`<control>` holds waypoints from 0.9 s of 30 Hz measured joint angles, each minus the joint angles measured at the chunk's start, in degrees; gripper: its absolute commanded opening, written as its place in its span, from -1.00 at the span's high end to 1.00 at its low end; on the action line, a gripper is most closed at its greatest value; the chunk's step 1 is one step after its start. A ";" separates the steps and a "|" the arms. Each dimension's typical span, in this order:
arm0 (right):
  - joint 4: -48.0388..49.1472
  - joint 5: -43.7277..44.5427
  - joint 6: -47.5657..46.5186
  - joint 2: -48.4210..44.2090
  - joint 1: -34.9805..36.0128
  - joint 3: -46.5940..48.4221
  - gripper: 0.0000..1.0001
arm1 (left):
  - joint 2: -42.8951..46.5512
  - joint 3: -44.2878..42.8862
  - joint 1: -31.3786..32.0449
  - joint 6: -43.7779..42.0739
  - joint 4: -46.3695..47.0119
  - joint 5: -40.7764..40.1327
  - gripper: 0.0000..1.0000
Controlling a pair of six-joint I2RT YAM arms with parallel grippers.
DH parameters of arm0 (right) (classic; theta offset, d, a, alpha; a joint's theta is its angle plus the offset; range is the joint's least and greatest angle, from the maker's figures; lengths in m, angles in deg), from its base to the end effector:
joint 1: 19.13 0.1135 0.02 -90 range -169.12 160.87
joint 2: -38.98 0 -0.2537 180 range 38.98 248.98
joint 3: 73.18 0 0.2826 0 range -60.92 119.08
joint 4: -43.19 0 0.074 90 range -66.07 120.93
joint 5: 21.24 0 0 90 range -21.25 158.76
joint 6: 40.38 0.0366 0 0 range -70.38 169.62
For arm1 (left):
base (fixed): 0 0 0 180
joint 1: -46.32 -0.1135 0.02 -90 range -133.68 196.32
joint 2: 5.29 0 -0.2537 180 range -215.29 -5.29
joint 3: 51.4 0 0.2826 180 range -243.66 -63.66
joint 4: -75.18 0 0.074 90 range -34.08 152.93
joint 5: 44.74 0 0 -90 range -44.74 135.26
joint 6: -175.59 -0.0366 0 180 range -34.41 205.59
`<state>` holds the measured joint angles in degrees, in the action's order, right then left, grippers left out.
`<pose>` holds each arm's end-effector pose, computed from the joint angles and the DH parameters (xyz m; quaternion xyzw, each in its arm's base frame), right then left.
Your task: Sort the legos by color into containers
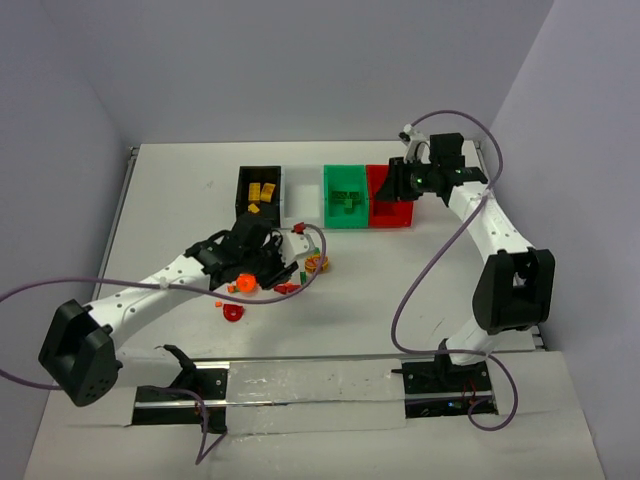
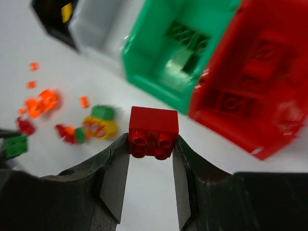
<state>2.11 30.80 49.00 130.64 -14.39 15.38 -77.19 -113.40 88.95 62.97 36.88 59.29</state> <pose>0.3801 0.0541 0.2801 -0.1672 0.8642 0.3126 0.3571 0.2092 -0.2047 0.2244 0.5366 0.7574 -0.1739 0.3289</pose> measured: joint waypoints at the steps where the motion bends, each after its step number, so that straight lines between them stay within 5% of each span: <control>1: 0.00 3.24 -0.79 -0.38 0.00 0.81 0.92 | -1.38 -1.35 -0.04 0.61 0.31 0.06 1.00; 13: 1.40 24.24 -5.03 10.27 0.15 9.29 0.74 | -13.48 -14.24 -2.22 9.54 5.31 0.90 1.00; 23: 1.85 27.86 -4.46 17.85 0.15 14.41 -0.29 | -17.70 -19.49 -3.01 13.09 7.81 1.76 1.00; 27: 2.20 27.87 -3.99 18.45 0.15 15.66 -0.42 | -21.07 -24.08 -3.02 13.53 9.01 1.93 1.00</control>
<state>4.30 58.67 45.01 149.08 -14.24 31.04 -98.26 -137.48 85.93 76.50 45.89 61.22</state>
